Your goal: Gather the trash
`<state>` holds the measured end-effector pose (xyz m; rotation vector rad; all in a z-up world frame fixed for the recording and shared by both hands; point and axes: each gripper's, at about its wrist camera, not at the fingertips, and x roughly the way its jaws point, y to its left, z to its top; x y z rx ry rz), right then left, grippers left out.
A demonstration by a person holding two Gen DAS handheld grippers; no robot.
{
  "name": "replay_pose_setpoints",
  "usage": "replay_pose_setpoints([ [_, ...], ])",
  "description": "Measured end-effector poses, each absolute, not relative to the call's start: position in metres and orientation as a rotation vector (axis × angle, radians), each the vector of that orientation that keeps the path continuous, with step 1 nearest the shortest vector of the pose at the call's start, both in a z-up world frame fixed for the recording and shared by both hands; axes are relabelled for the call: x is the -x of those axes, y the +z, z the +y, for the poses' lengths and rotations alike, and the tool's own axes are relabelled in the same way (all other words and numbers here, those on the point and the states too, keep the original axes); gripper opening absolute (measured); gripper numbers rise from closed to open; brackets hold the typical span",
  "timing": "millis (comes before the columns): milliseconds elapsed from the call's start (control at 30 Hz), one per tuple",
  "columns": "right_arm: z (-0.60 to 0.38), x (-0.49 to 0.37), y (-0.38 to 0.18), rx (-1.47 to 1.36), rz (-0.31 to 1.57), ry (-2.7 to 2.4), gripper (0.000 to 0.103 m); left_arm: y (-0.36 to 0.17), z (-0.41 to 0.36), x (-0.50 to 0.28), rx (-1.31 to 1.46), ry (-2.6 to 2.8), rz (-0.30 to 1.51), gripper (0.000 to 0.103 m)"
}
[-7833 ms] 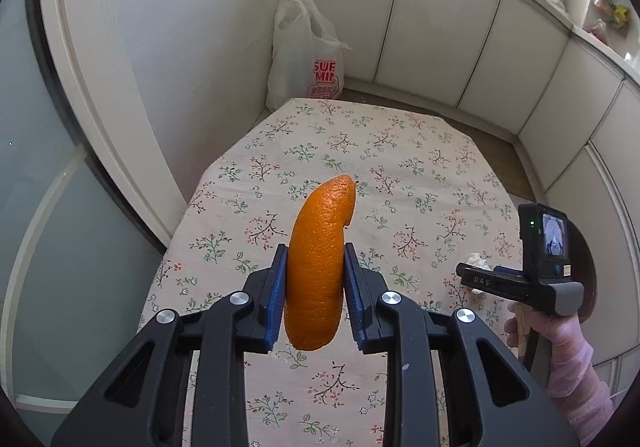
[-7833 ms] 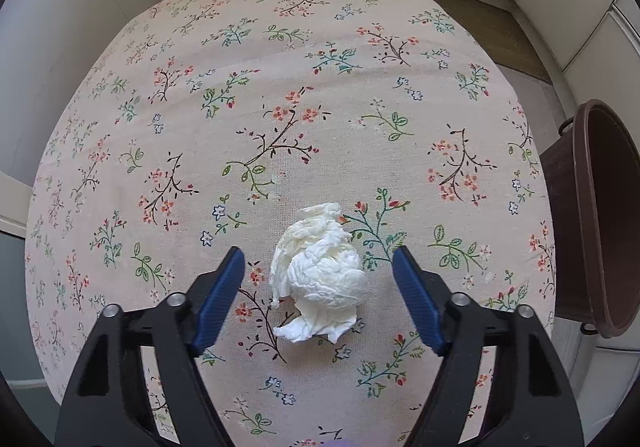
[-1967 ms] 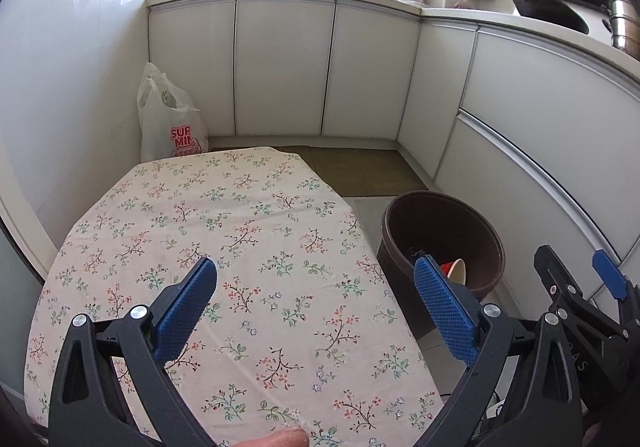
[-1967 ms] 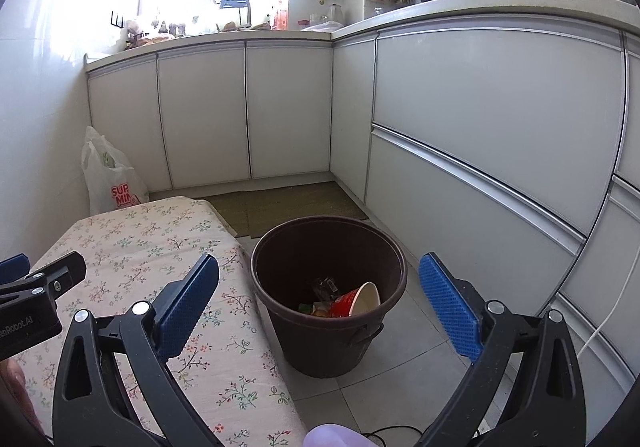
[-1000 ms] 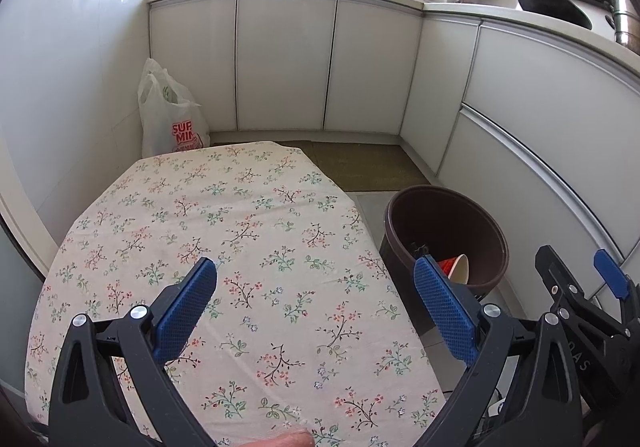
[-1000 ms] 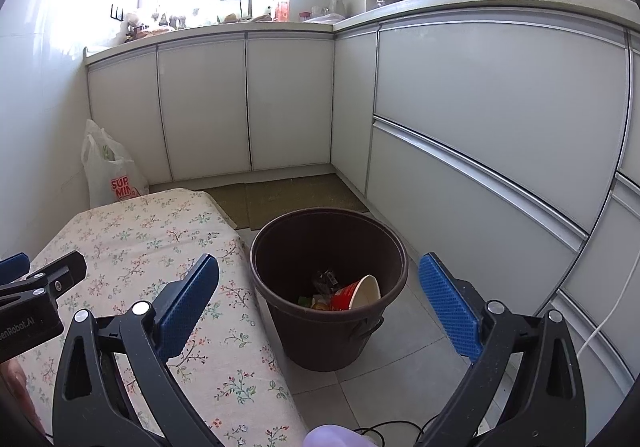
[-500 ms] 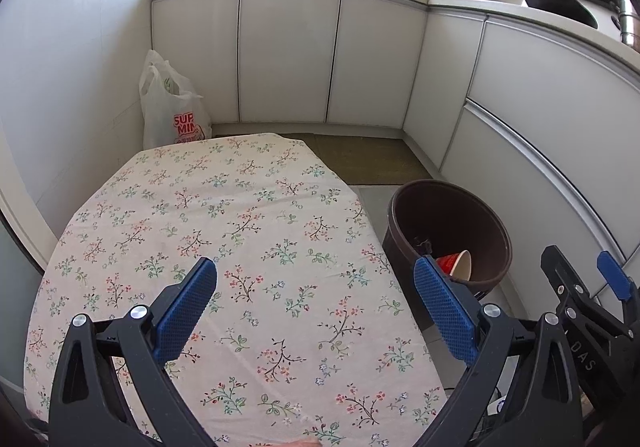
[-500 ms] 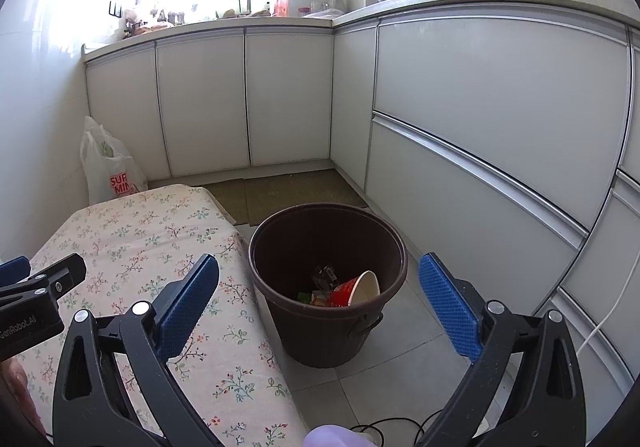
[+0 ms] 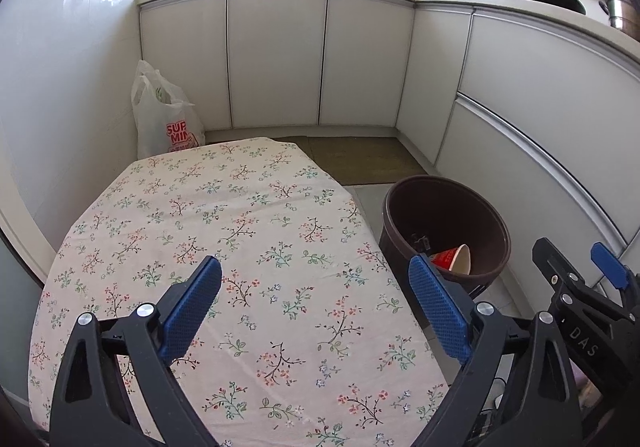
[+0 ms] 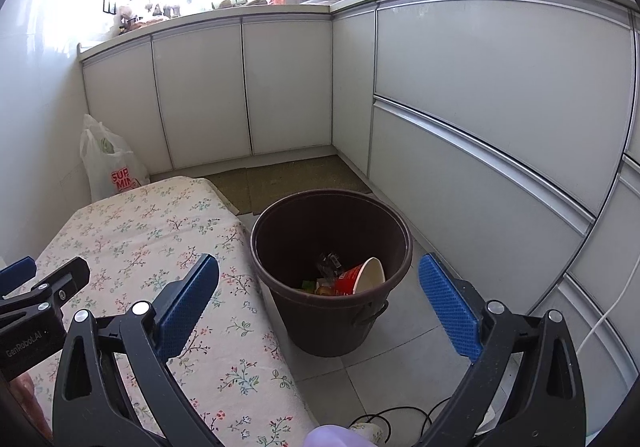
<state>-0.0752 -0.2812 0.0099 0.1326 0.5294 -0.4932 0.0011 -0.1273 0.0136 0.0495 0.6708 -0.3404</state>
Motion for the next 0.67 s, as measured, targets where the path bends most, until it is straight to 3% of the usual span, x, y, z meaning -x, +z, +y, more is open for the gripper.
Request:
replay_pose_setpoints([
  [67,-0.2818,0.0745,0.0088,-0.14,0.538,-0.49,0.096,0.0126,-0.1267,-0.0023,-0.04,-0.355,0.677,0.082],
  [267,-0.2814,0.0744,0.0077,-0.144,0.543,-0.49,0.096,0.0154,-0.1287,0.0009,-0.047,-0.394,0.649,0.078],
  [667,-0.2828,0.0739,0.008,-0.143,0.539,-0.494,0.096,0.0173,-0.1277,-0.0012,-0.026,-0.389,0.666,0.085],
])
